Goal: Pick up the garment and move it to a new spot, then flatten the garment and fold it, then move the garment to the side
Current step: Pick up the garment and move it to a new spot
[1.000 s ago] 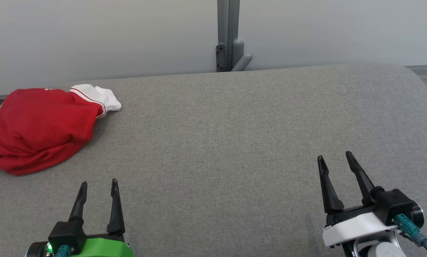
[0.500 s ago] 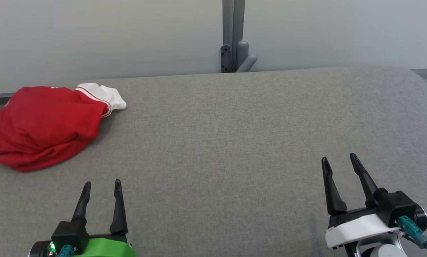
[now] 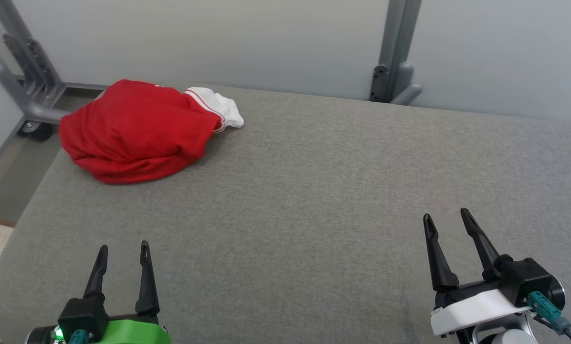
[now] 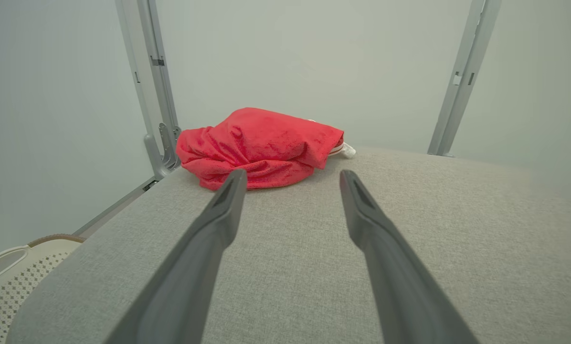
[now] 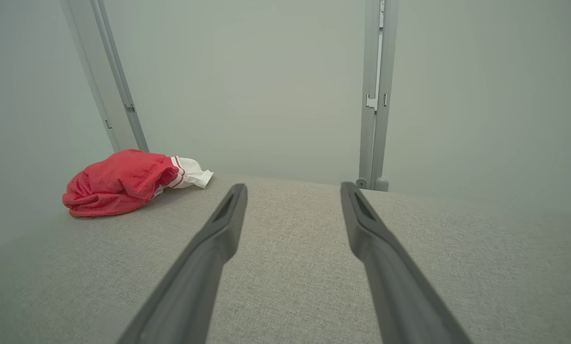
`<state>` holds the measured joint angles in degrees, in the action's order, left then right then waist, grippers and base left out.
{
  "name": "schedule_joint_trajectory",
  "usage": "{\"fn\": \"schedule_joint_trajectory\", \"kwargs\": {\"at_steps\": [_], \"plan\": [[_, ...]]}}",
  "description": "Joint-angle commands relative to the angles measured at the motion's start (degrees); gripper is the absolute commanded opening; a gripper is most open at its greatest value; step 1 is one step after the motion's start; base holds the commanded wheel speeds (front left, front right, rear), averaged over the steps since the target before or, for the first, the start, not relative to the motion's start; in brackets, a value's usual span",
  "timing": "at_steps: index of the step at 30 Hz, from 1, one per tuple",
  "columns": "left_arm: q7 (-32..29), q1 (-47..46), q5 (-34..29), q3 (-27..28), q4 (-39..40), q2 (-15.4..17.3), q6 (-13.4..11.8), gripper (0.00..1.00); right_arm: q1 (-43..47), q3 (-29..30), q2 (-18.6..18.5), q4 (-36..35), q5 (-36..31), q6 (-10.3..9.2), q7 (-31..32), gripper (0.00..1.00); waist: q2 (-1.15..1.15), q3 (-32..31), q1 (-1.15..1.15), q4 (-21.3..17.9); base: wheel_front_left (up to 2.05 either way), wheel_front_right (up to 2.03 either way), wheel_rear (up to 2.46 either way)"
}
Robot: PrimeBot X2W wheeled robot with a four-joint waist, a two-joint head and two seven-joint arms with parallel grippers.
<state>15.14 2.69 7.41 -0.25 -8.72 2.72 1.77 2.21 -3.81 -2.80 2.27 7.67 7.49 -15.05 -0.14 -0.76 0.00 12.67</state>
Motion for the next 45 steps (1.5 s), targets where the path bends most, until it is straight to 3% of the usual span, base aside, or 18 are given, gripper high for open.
{"fn": "schedule_joint_trajectory", "kwargs": {"at_steps": [1, 7, 12, 20, 30, 38, 45], "plan": [[0.0, 0.8, -0.3, 0.6, 0.2, 0.3, 0.1, 1.00, 0.4, 0.0, -0.2, -0.1, 0.5, 0.00, -0.2, 1.00, 0.14, -0.3, 0.00, 8.5, 0.00, 0.00, 0.00], [0.0, 1.5, -0.4, 1.7, 0.3, 0.3, 0.3, 1.00, 0.5, -0.5, -0.2, 0.3, 0.9, 0.00, -0.2, 1.00, 0.14, -0.5, 0.00, 14.4, 0.00, 0.00, 0.00], [0.0, 2.1, -0.2, 1.8, 0.5, 0.3, 0.3, 1.00, 0.2, -0.8, -0.2, 0.3, 1.1, 0.00, -0.2, 1.00, 0.14, -0.5, 0.00, 16.3, 0.00, 0.00, 0.00], [0.0, 2.1, -0.2, 1.6, 0.9, 0.3, -0.3, 1.00, -0.4, -0.8, -0.2, 0.5, 1.1, 0.00, -0.2, 1.00, 0.14, 0.0, 0.00, 16.5, 0.00, 0.00, 0.00], [0.0, -4.4, -1.1, 0.7, 0.6, 0.6, 0.4, 1.00, -1.8, 0.3, -0.2, -1.1, -0.8, 0.00, -0.2, 1.00, 0.14, 3.9, 0.00, 12.5, 0.00, 0.00, 0.00], [-0.2, -18.9, -3.2, 0.7, -4.7, 6.4, 2.9, 1.00, -3.2, 0.9, -0.2, -1.9, -3.0, 0.00, -0.2, 1.00, 0.14, 7.8, 0.00, 8.6, 0.00, 0.00, 0.00], [-8.9, -35.9, -2.4, -1.9, -12.7, 13.9, 5.2, 1.00, -5.5, 0.3, -0.2, -3.5, -5.2, 0.00, -0.2, 1.00, 0.14, 13.3, 0.00, 3.8, 0.00, 0.00, 0.00]]}}
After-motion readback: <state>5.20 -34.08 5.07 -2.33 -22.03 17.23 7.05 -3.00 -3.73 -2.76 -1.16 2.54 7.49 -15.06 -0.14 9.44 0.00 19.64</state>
